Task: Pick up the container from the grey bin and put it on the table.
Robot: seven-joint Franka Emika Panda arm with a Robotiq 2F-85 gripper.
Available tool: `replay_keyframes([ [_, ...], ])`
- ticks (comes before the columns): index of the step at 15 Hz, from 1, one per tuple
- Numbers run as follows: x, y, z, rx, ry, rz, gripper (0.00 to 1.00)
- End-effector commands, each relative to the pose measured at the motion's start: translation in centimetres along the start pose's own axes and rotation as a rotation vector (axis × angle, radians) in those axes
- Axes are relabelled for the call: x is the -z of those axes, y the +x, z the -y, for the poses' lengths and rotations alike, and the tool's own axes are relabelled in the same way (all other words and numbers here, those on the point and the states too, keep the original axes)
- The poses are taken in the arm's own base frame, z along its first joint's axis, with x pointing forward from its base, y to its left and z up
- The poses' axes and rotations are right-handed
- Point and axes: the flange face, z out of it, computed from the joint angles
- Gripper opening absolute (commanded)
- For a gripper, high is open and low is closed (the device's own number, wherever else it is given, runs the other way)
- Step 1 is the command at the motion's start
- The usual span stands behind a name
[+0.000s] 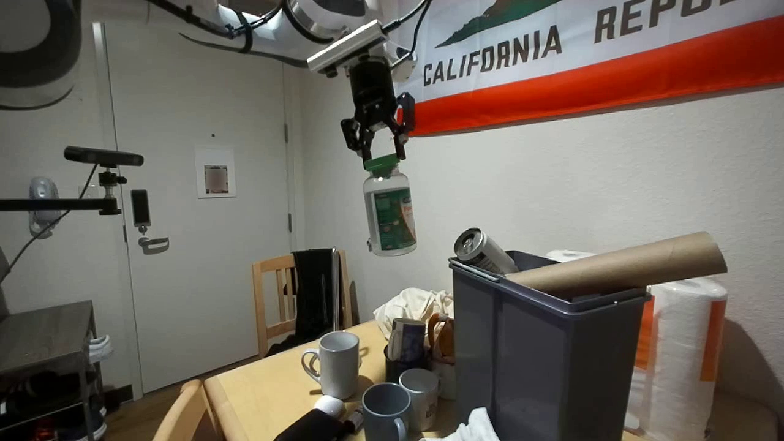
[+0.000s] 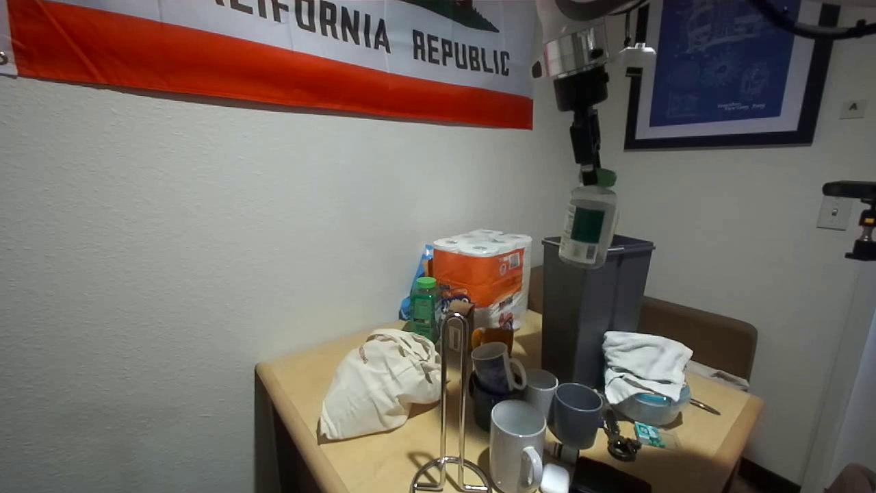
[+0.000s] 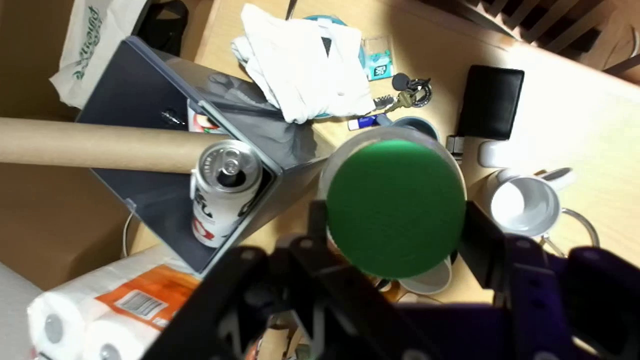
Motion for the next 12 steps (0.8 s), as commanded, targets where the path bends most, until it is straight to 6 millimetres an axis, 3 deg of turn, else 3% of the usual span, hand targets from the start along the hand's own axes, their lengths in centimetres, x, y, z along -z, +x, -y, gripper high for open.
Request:
replay_keyframes([
  [1,-2.6,0.3,2.3,0.096,0.06,0.009,0.4],
  [12,-14.0,2.2,9.9,0.207,0.189,0.112,0.4],
])
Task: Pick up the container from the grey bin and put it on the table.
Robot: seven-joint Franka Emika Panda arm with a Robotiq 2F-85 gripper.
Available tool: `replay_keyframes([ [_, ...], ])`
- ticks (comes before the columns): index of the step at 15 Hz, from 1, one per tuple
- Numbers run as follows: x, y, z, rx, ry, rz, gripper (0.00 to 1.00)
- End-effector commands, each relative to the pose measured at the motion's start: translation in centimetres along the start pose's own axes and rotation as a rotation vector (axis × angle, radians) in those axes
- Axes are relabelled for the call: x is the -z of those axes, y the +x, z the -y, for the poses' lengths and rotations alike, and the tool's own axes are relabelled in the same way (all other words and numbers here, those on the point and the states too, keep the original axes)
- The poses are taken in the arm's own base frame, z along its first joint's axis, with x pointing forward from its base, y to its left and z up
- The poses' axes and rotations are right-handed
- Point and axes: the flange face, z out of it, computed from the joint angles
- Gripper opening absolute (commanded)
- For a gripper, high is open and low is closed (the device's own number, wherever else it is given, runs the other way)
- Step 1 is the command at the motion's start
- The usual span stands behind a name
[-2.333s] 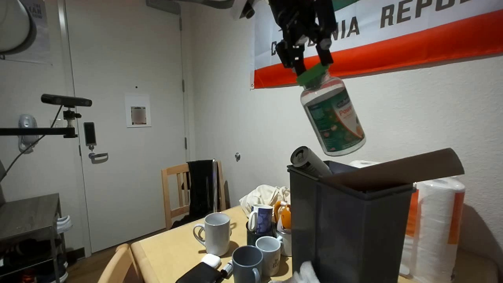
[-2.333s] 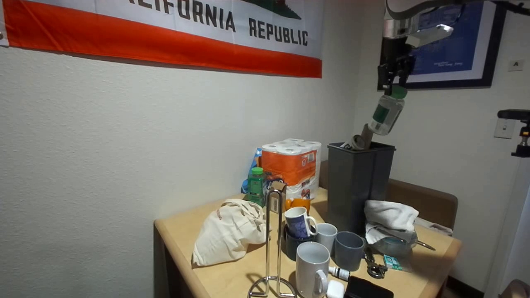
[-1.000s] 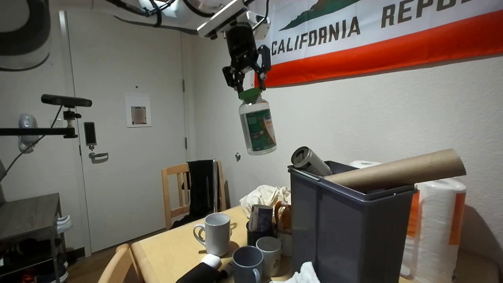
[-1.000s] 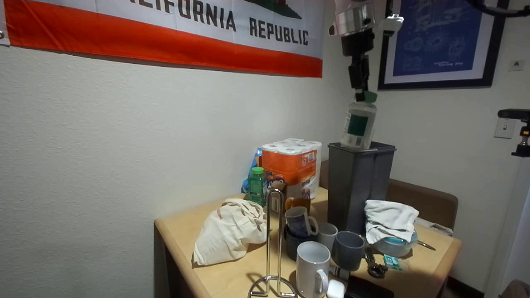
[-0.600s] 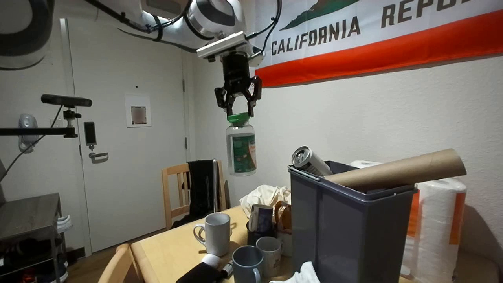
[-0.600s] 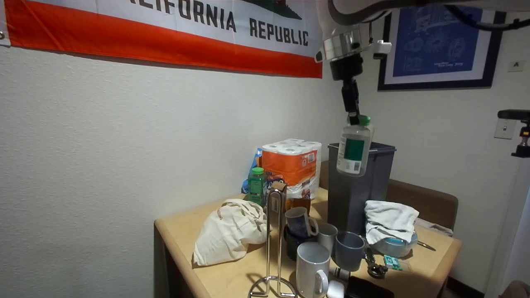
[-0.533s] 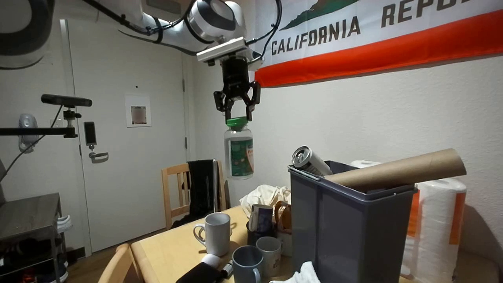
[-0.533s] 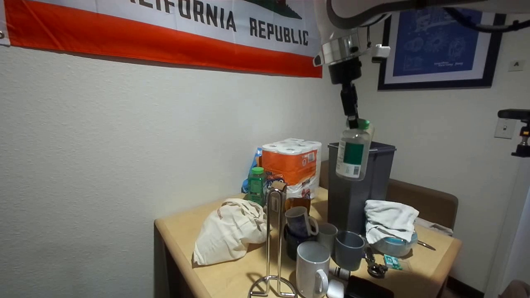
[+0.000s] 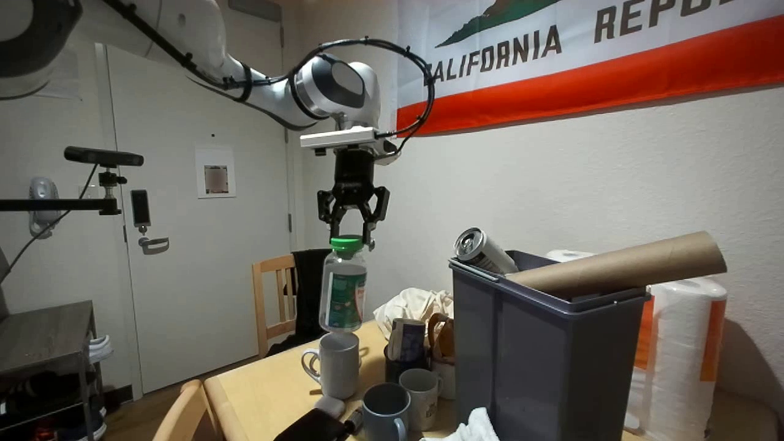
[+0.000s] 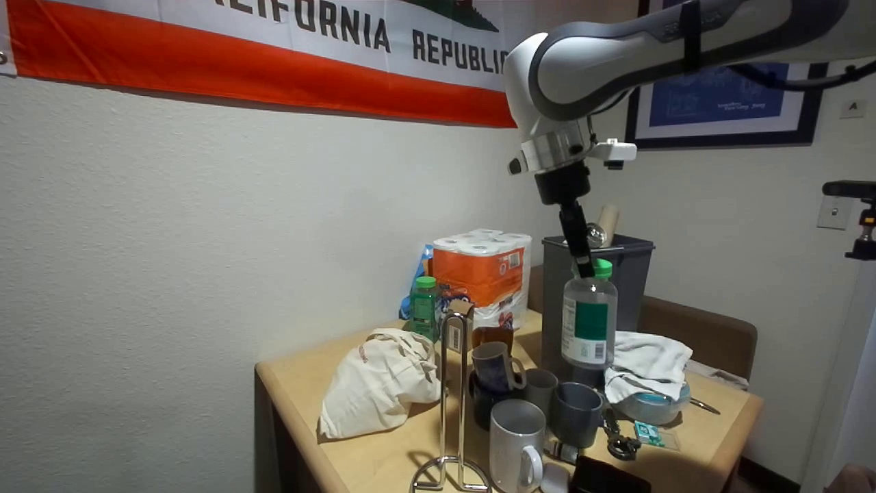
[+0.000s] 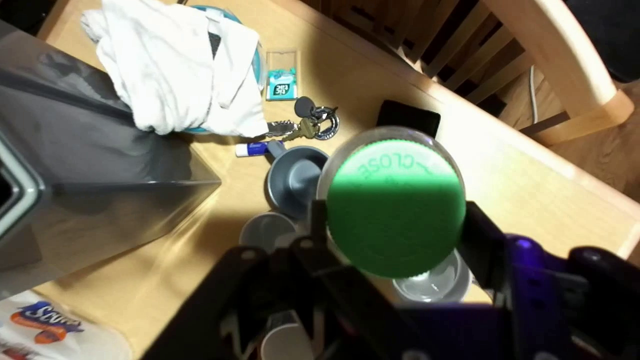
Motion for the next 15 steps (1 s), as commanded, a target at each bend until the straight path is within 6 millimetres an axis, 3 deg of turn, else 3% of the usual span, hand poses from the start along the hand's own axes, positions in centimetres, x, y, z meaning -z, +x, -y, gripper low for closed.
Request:
replay_keyframes([
  [1,-3.1,-0.6,2.5,0.036,0.029,0.008,0.4],
  [8,-9.3,0.9,6.8,0.118,0.068,0.05,0.4],
  [15,-12.6,1.2,9.5,0.174,0.045,0.007,0.4],
])
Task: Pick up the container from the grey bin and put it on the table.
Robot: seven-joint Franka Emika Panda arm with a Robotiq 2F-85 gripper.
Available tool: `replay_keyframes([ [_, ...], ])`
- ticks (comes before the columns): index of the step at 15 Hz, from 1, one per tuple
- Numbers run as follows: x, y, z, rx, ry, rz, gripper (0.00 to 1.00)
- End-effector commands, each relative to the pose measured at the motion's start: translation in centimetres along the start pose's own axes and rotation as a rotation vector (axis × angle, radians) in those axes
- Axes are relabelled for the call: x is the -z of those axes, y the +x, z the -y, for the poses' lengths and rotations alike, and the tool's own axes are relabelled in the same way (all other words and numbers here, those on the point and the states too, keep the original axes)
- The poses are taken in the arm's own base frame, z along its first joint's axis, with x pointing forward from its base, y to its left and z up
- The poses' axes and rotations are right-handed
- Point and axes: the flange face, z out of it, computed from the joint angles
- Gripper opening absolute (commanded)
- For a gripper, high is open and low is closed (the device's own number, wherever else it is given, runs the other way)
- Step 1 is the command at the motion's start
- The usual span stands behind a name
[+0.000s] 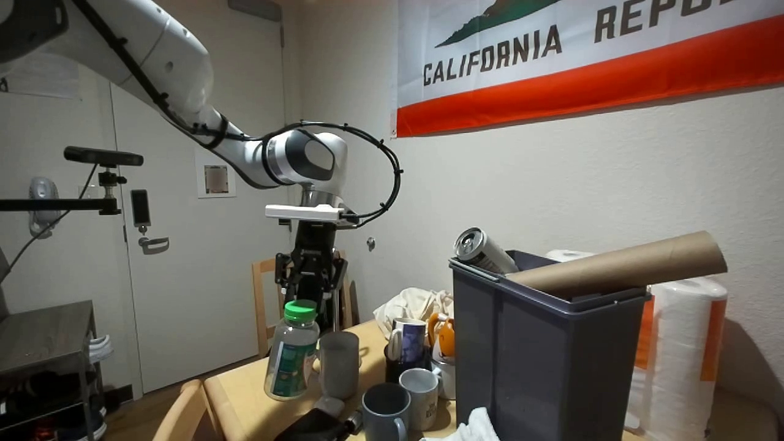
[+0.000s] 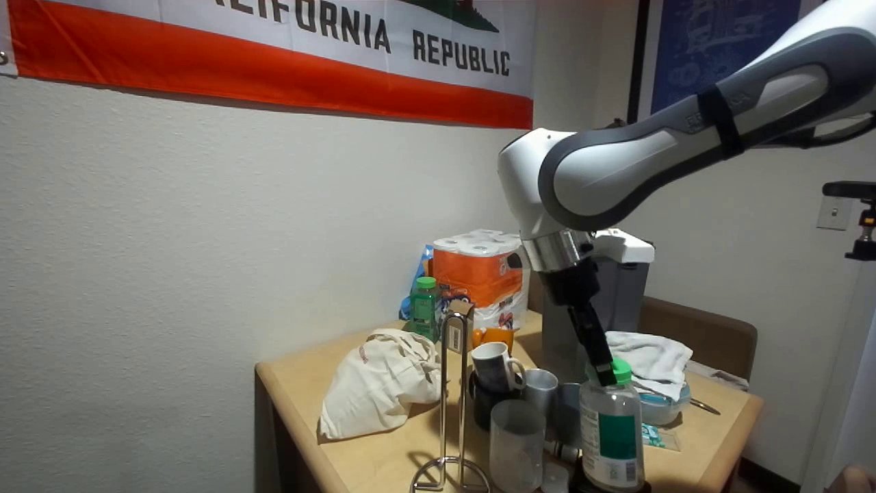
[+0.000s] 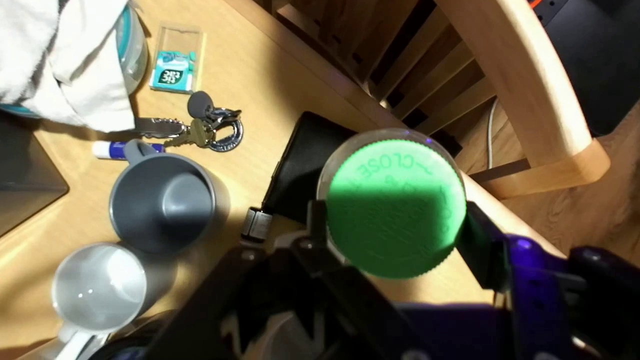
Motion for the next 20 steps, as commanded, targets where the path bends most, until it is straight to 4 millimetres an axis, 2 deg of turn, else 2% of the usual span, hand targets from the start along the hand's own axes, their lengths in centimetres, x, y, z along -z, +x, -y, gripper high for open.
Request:
replay_keyframes([
  [1,-0.8,-0.9,1.4,0.03,-0.023,-0.059,0.4],
  [8,-2.7,0.1,3.0,0.099,-0.042,-0.089,0.4],
  [16,-3.3,1.3,4.7,0.155,-0.064,-0.103,0.4],
  [20,-4.4,1.9,5.0,0.198,-0.076,-0.123,0.4],
])
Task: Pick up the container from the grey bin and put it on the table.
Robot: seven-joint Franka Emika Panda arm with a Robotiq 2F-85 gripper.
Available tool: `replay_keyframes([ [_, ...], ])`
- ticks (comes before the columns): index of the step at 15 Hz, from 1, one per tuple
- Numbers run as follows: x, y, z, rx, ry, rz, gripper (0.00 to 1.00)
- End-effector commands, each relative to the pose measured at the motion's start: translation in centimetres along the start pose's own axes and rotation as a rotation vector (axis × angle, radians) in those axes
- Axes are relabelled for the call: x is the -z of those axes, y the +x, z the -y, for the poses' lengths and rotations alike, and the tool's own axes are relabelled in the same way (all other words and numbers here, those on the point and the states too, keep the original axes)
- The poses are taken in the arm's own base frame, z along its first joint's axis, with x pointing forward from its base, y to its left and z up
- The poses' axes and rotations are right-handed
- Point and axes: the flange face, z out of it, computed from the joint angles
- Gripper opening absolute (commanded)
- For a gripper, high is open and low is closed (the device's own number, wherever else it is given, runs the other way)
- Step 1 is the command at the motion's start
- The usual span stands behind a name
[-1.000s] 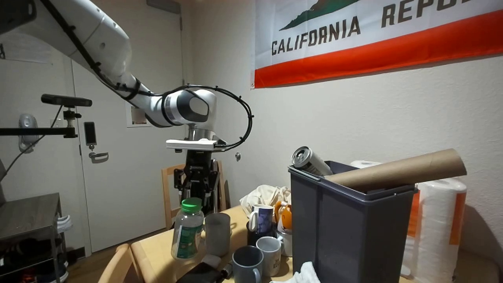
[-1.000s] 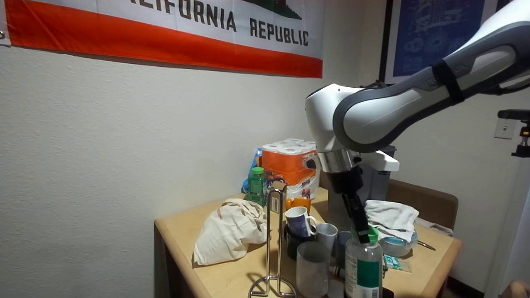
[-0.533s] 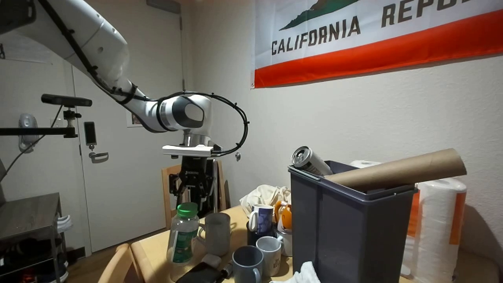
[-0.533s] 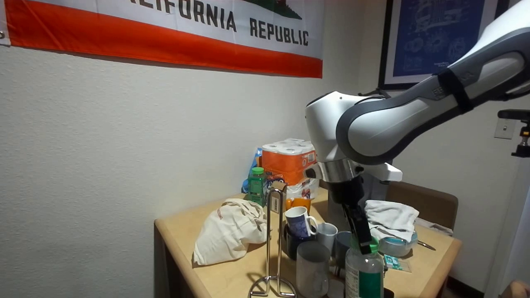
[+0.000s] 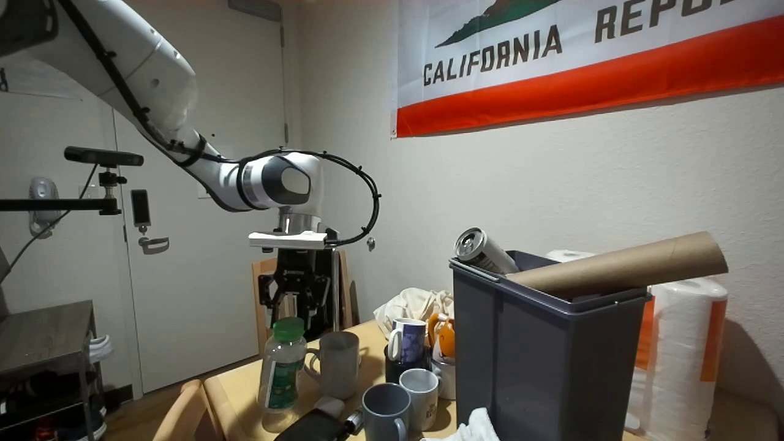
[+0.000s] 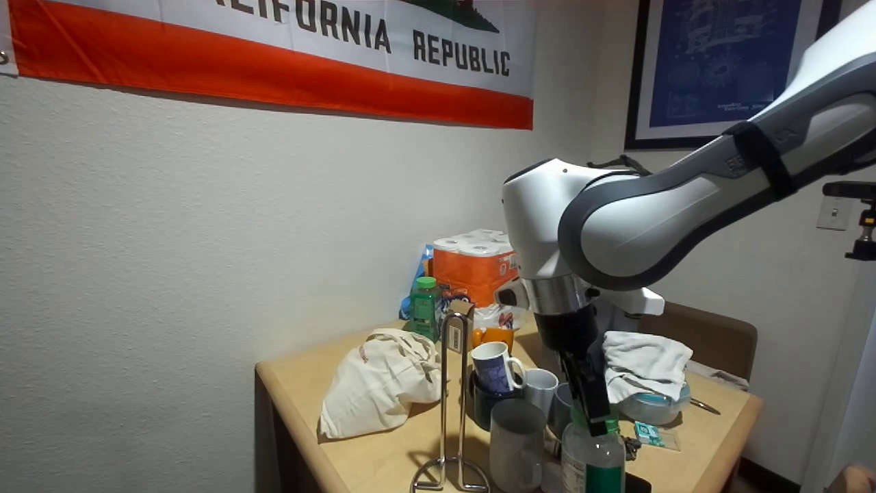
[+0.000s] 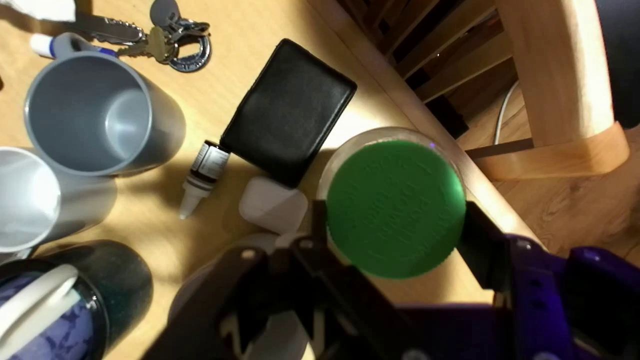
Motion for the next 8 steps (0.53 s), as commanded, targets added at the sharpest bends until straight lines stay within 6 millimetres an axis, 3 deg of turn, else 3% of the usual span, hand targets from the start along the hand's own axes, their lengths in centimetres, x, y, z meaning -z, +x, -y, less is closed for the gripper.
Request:
replay_keyframes([
  [1,-0.8,-0.3,0.4,0.052,-0.018,-0.036,0.4],
  [8,-2.3,0.0,0.4,0.083,-0.073,-0.073,0.4],
])
